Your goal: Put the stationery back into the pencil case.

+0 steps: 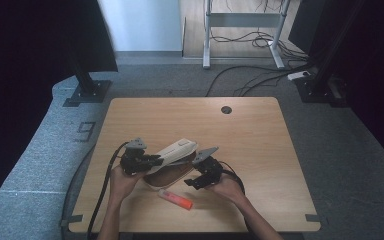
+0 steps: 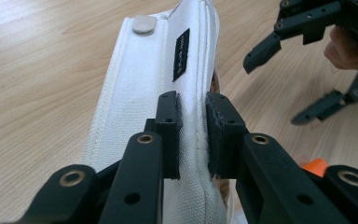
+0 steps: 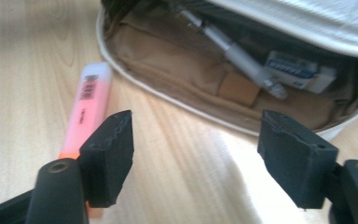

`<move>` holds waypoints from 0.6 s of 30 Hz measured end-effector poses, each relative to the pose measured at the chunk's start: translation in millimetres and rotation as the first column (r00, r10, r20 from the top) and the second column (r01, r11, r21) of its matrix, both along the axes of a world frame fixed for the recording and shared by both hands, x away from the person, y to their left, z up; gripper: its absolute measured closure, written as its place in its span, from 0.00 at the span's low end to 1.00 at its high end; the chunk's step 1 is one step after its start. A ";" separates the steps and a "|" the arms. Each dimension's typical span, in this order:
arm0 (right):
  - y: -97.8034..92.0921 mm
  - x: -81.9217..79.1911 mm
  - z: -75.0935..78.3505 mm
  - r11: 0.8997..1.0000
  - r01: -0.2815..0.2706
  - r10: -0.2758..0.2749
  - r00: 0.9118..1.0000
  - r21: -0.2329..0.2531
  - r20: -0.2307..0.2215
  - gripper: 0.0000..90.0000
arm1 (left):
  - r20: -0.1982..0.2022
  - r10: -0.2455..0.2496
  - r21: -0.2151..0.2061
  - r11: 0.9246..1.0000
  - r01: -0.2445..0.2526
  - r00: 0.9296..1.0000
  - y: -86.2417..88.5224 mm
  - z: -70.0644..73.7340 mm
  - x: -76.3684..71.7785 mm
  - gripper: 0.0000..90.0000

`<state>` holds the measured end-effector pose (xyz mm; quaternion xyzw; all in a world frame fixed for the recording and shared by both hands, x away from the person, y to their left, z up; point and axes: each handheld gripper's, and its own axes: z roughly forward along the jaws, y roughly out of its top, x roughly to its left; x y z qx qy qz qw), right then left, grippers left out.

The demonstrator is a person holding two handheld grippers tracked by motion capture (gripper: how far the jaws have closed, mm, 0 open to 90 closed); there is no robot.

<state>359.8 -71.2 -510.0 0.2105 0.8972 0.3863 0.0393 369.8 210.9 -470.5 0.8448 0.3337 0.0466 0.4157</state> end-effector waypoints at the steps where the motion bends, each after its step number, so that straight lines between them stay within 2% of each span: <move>1: 0.5 -4.1 -1.5 1.000 -0.005 0.005 1.000 0.004 -0.008 0.27 | 0.000 0.000 -0.001 1.000 0.000 1.000 -0.2 0.0 -0.1 0.84; 13: 6.7 -27.6 -10.8 0.998 -0.060 0.061 0.997 0.016 -0.047 0.28 | -0.002 -0.001 -0.001 1.000 0.001 1.000 -0.4 0.0 -0.1 0.84; 18: 13.4 -38.3 -13.8 0.995 -0.100 0.101 0.993 0.022 -0.060 0.34 | 0.000 0.000 -0.001 1.000 0.000 1.000 -0.6 0.1 -0.3 0.84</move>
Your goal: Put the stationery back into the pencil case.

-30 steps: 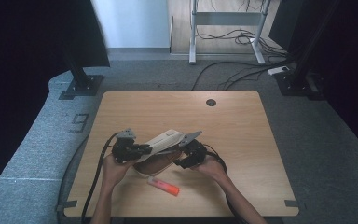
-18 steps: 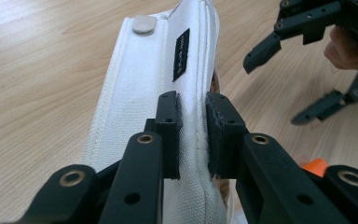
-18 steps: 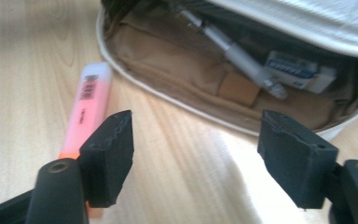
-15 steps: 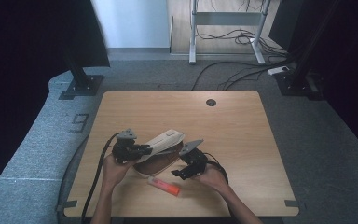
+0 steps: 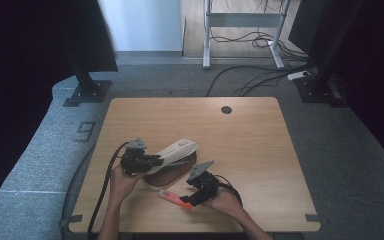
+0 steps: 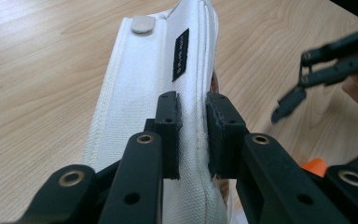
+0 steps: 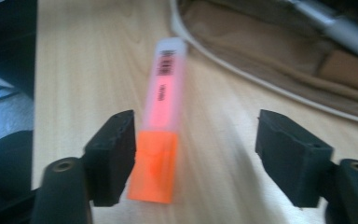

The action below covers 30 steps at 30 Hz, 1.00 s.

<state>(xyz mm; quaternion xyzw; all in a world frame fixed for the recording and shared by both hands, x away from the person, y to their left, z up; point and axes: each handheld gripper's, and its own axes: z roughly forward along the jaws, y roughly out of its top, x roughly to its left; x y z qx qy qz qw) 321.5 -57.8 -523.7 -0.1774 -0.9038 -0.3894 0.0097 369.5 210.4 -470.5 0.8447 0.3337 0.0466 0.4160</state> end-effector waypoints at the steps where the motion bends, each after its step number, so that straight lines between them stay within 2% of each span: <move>1: 3.1 -3.9 -2.2 1.000 -0.012 0.012 1.000 0.000 -0.010 0.37 | 0.000 0.000 0.000 1.000 0.000 1.000 -0.1 0.0 0.0 0.84; 8: 9.7 -10.3 -7.8 0.999 -0.043 0.043 0.999 -0.012 0.003 0.48 | -0.001 -0.001 0.000 1.000 0.001 1.000 -0.3 0.1 -0.2 0.84; 13: 14.0 -15.1 -12.7 0.997 -0.064 0.065 0.997 -0.038 0.035 0.57 | -0.001 -0.002 0.000 1.000 0.002 1.000 -0.4 0.1 -0.2 0.84; 14: 14.7 -16.6 -15.2 0.996 -0.069 0.072 0.996 -0.053 0.054 0.61 | -0.001 -0.004 0.000 1.000 0.004 1.000 -0.4 0.0 -0.1 0.84; 16: 14.7 -17.2 -15.5 0.996 -0.070 0.072 0.996 -0.049 0.055 0.62 | -0.002 -0.004 0.000 1.000 0.004 1.000 -0.3 -0.1 0.1 0.84; 17: 14.3 -17.8 -15.4 0.995 -0.080 0.083 0.995 -0.052 0.061 0.68 | -0.002 -0.004 -0.001 1.000 0.004 1.000 -0.2 -0.1 0.1 0.84; 19: 13.7 -18.8 -15.5 0.995 -0.081 0.084 0.994 -0.053 0.067 0.72 | -0.002 -0.005 -0.001 1.000 0.005 1.000 -0.3 -0.1 0.0 0.84; 26: 13.0 -19.7 -15.4 0.995 -0.085 0.089 0.994 -0.050 0.067 0.73 | -0.002 -0.007 0.000 1.000 0.007 1.000 -0.7 -0.1 -0.1 0.84; 30: 10.6 -20.4 -10.3 0.996 -0.081 0.084 0.994 -0.041 0.069 0.73 | -0.003 -0.007 0.000 1.000 0.007 1.000 -0.6 0.0 -0.1 0.84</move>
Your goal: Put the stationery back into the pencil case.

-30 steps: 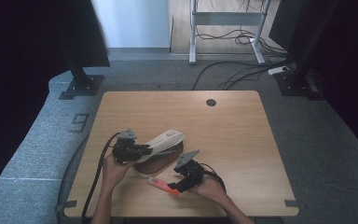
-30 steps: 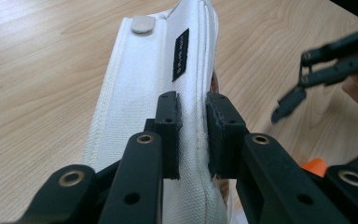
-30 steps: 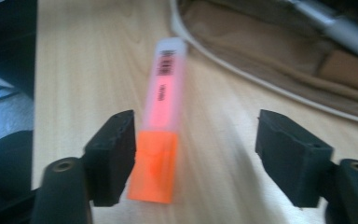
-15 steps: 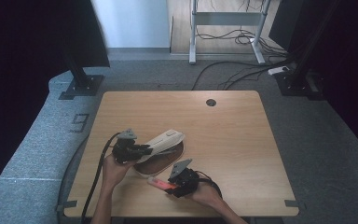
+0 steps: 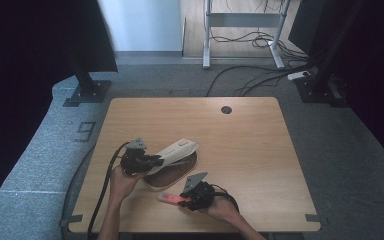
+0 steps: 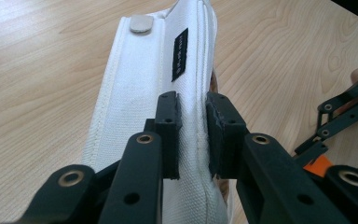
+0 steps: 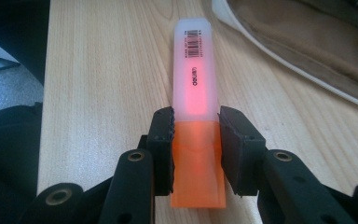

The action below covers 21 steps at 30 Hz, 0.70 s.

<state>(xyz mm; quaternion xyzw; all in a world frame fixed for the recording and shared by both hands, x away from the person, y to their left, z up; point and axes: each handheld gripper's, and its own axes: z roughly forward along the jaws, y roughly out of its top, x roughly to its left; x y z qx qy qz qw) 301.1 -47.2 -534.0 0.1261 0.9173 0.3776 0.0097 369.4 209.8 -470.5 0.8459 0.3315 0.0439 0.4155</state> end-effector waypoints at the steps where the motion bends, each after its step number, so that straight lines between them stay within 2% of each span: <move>1: -1.0 0.1 1.7 1.000 0.001 -0.001 1.000 0.005 0.002 0.73 | 0.000 0.000 0.000 1.000 0.000 1.000 0.0 0.0 0.0 0.84; 6: -5.5 1.0 9.9 1.000 0.013 -0.013 1.000 0.025 0.006 0.73 | 0.001 -0.001 0.000 1.000 0.001 1.000 0.1 0.2 -0.1 0.84; 8: -7.9 2.0 14.2 1.000 0.018 -0.018 0.999 0.017 0.027 0.73 | 0.001 0.002 0.000 1.000 -0.002 1.000 0.2 0.2 -0.1 0.84; 11: -11.9 5.3 19.1 0.999 0.031 -0.032 0.999 0.024 0.036 0.73 | 0.003 0.001 0.000 1.000 -0.001 1.000 0.2 0.4 -0.1 0.84; 21: -18.0 26.9 29.0 0.996 0.082 -0.083 0.995 0.020 0.055 0.73 | 0.007 0.004 -0.002 1.000 -0.004 1.000 0.5 1.6 -0.5 0.84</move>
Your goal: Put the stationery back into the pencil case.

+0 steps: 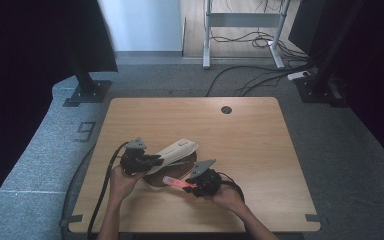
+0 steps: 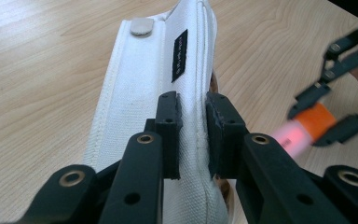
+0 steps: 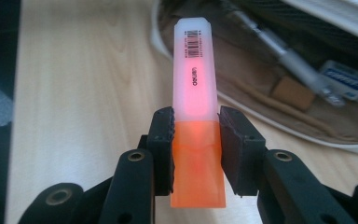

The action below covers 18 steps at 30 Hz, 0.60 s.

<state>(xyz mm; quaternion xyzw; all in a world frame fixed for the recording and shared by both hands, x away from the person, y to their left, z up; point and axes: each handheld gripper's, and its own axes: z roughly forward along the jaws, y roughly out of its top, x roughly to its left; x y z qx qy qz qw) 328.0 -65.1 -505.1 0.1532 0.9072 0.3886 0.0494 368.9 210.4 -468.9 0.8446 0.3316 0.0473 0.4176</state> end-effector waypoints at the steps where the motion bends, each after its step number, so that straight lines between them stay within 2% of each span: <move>1: 0.0 3.6 0.1 1.000 0.007 -0.007 1.000 -0.002 0.001 0.73 | 0.000 0.001 -0.001 1.000 -0.001 1.000 -0.1 0.0 -0.1 0.84; 7: 2.1 16.7 -0.1 1.000 0.020 -0.020 1.000 -0.009 -0.001 0.73 | -0.001 0.000 -0.002 1.000 0.000 1.000 -0.1 0.1 -0.1 0.84; 12: 10.8 27.6 -3.5 1.000 0.016 -0.016 1.000 -0.018 -0.004 0.73 | -0.001 0.000 -0.003 1.000 0.000 1.000 0.0 0.0 0.0 0.84; 18: 19.3 32.9 -4.9 1.000 0.006 -0.006 1.000 -0.023 -0.006 0.73 | -0.001 -0.002 -0.004 1.000 0.002 1.000 0.1 0.0 0.0 0.84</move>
